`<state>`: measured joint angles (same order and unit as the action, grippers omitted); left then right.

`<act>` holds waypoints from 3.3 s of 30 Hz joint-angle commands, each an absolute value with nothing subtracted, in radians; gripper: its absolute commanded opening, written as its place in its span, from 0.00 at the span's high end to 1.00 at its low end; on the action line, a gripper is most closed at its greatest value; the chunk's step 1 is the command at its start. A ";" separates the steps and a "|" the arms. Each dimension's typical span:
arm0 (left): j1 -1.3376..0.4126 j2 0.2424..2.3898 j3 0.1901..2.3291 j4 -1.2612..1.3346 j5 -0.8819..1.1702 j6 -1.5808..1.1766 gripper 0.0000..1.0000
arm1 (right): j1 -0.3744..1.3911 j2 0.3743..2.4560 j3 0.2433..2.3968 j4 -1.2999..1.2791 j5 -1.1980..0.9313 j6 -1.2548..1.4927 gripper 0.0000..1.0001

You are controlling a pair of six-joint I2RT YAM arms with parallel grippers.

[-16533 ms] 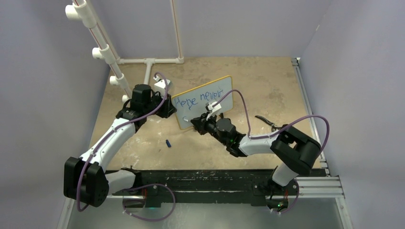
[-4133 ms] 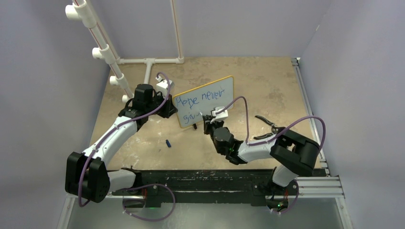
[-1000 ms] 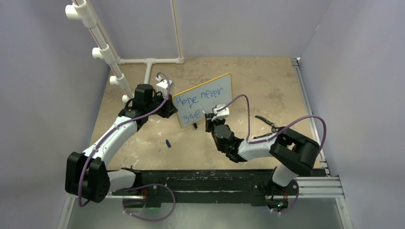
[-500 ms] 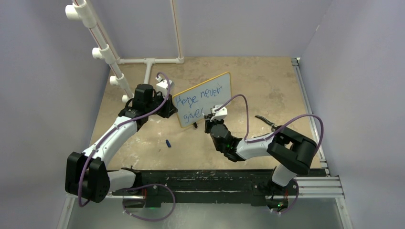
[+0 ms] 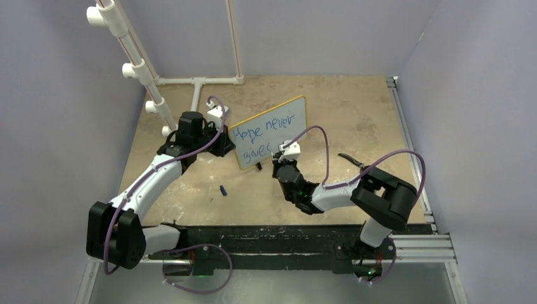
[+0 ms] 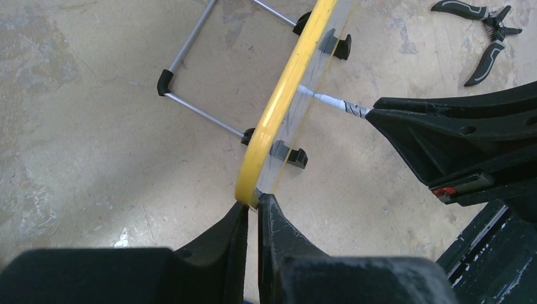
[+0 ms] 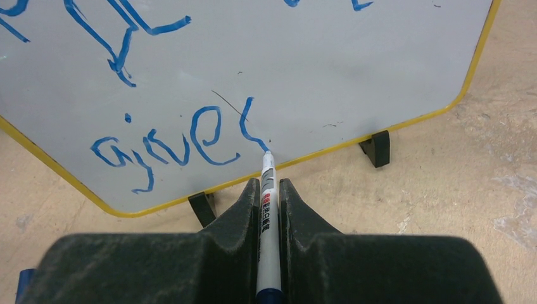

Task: Write a sentence on the whiteboard

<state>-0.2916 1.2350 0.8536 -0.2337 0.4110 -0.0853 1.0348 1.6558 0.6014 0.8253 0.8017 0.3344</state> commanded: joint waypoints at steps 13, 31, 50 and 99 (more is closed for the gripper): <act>-0.299 1.223 0.860 -0.232 0.416 -0.072 1.00 | 1.031 1.667 0.616 0.915 0.703 0.312 1.00; -0.299 1.221 0.858 -0.234 0.413 -0.071 1.00 | 0.903 1.454 0.526 0.866 0.642 0.328 1.00; -0.299 1.226 0.858 -0.235 0.413 -0.071 1.00 | 0.852 1.492 0.566 0.897 0.546 0.291 1.00; -0.299 1.221 0.859 -0.235 0.414 -0.071 1.00 | 0.851 1.508 0.621 0.865 0.649 0.265 1.00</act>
